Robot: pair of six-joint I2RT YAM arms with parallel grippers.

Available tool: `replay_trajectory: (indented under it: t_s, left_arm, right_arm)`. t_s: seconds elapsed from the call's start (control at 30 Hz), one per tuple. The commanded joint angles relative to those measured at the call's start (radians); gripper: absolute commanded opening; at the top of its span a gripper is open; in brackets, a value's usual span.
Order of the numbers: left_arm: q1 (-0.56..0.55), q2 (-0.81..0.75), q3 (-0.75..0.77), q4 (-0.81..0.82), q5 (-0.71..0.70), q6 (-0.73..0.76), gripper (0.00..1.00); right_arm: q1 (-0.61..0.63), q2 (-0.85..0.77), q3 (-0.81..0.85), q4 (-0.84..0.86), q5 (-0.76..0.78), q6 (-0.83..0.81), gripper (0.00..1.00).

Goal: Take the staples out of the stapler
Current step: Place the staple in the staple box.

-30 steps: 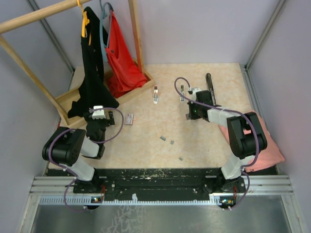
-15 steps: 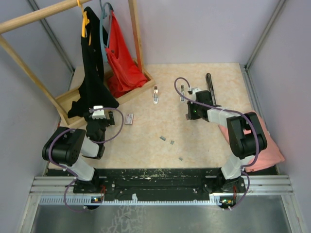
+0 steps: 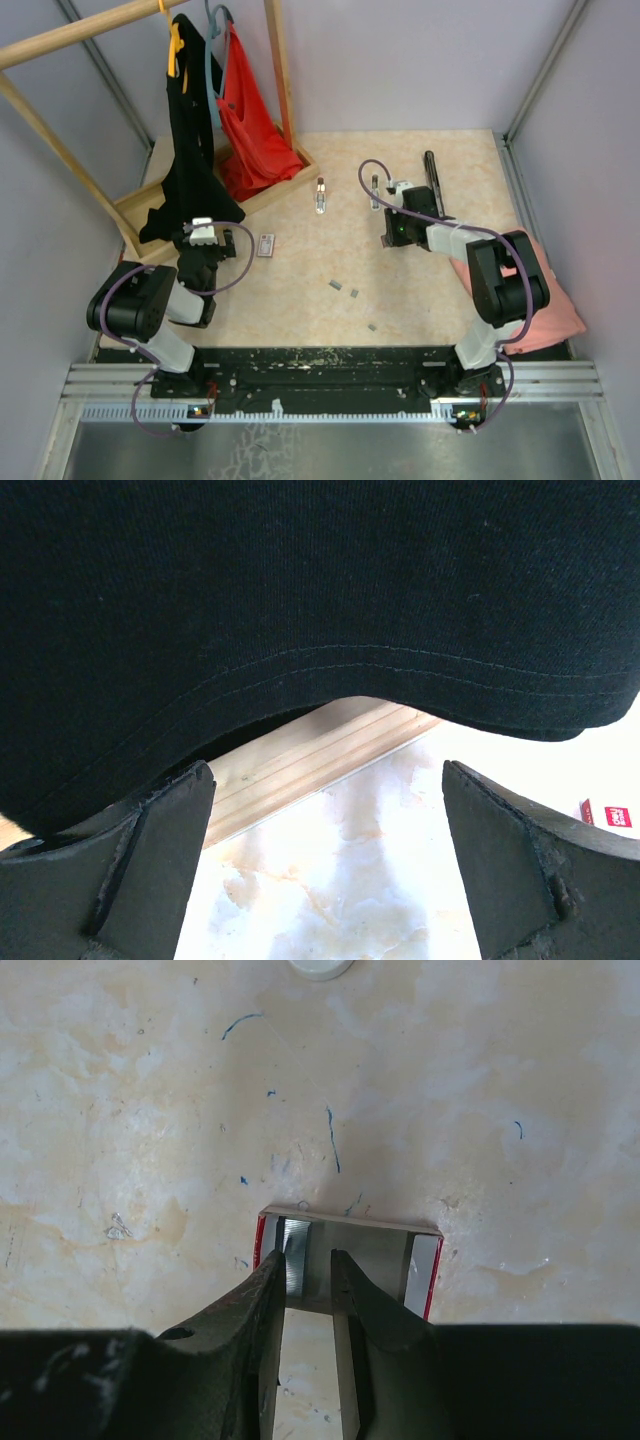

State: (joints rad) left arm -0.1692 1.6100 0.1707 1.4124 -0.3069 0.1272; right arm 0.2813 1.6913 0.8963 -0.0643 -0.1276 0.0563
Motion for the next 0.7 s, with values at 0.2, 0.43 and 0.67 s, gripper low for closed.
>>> replay_trajectory:
  t_s: [0.2,0.43,0.67]
  left_arm:
    - [0.007,0.002,0.013,0.023,0.000,-0.016,1.00]
    - [0.007,0.002,0.013,0.023,0.000,-0.017,1.00]
    - [0.007,0.002,0.014,0.023,0.000,-0.016,1.00]
  right_arm:
    - [0.019,-0.090,0.047,0.006,0.011,-0.007,0.27]
    - [0.027,-0.158,0.049,0.013,0.020,-0.039,0.30]
    - [0.118,-0.183,0.054,0.016,-0.083,-0.179,0.39]
